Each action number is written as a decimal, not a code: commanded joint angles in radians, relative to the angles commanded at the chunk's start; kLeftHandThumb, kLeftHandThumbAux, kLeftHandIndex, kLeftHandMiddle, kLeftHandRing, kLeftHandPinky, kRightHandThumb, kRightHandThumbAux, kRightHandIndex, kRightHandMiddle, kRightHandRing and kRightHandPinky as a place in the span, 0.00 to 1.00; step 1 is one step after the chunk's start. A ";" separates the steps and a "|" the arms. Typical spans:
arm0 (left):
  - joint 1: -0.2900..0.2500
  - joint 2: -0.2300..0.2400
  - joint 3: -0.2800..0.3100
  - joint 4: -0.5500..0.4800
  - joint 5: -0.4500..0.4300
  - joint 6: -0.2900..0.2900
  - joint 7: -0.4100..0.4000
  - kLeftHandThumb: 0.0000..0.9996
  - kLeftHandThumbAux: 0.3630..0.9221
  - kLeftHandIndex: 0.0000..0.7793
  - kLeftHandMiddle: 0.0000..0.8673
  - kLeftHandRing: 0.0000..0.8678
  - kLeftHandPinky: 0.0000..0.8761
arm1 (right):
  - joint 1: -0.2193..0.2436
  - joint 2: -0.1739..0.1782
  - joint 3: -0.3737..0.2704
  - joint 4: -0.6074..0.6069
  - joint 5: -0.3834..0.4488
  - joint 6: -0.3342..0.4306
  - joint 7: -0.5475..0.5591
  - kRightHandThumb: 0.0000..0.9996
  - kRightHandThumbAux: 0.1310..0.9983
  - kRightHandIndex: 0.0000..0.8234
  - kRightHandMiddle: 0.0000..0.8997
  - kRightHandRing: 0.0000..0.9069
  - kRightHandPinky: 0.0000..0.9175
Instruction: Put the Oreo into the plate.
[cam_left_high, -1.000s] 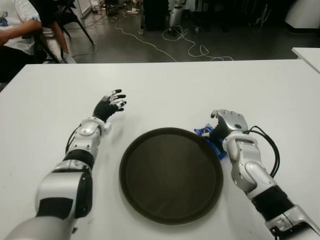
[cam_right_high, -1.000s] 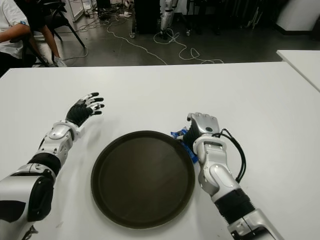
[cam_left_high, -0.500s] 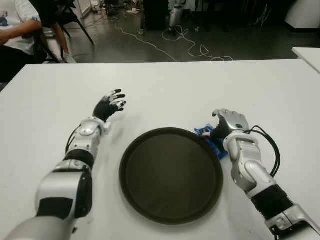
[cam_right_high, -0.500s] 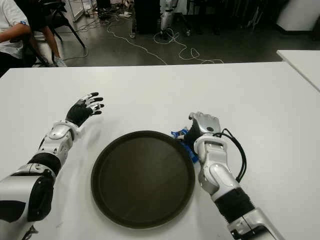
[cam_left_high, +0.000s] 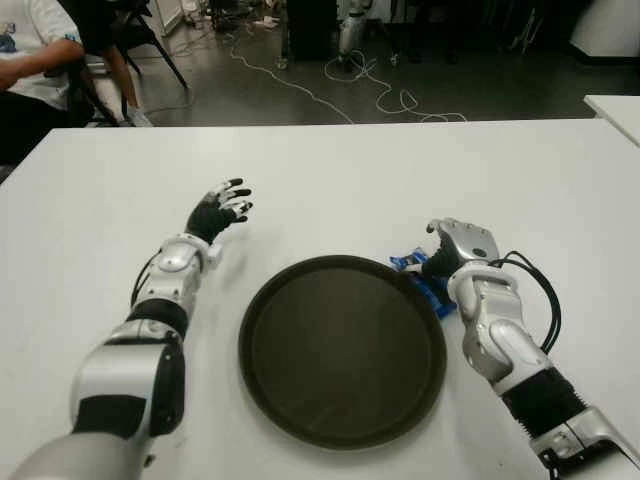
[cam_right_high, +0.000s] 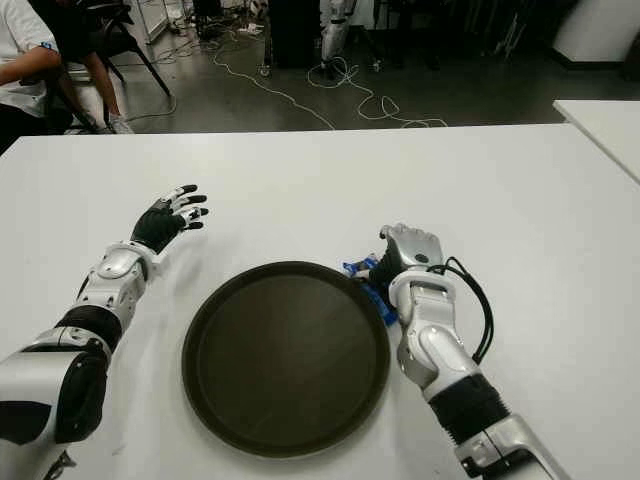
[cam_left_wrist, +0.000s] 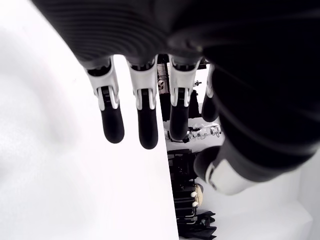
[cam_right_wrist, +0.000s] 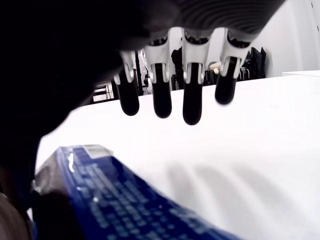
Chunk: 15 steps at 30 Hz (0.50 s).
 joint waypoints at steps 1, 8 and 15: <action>0.001 0.000 -0.001 -0.001 0.001 -0.003 0.000 0.04 0.65 0.19 0.23 0.24 0.26 | 0.001 -0.001 -0.001 0.001 0.000 -0.002 -0.003 0.00 0.51 0.31 0.28 0.26 0.24; 0.003 0.000 -0.003 -0.002 0.003 -0.007 0.001 0.03 0.66 0.19 0.24 0.24 0.26 | 0.002 -0.002 -0.008 0.008 0.004 -0.013 -0.017 0.00 0.51 0.33 0.29 0.28 0.25; 0.003 0.000 -0.001 -0.002 0.000 -0.006 -0.005 0.04 0.66 0.18 0.23 0.24 0.26 | 0.002 -0.002 -0.010 0.003 0.001 -0.005 -0.014 0.00 0.49 0.30 0.26 0.26 0.24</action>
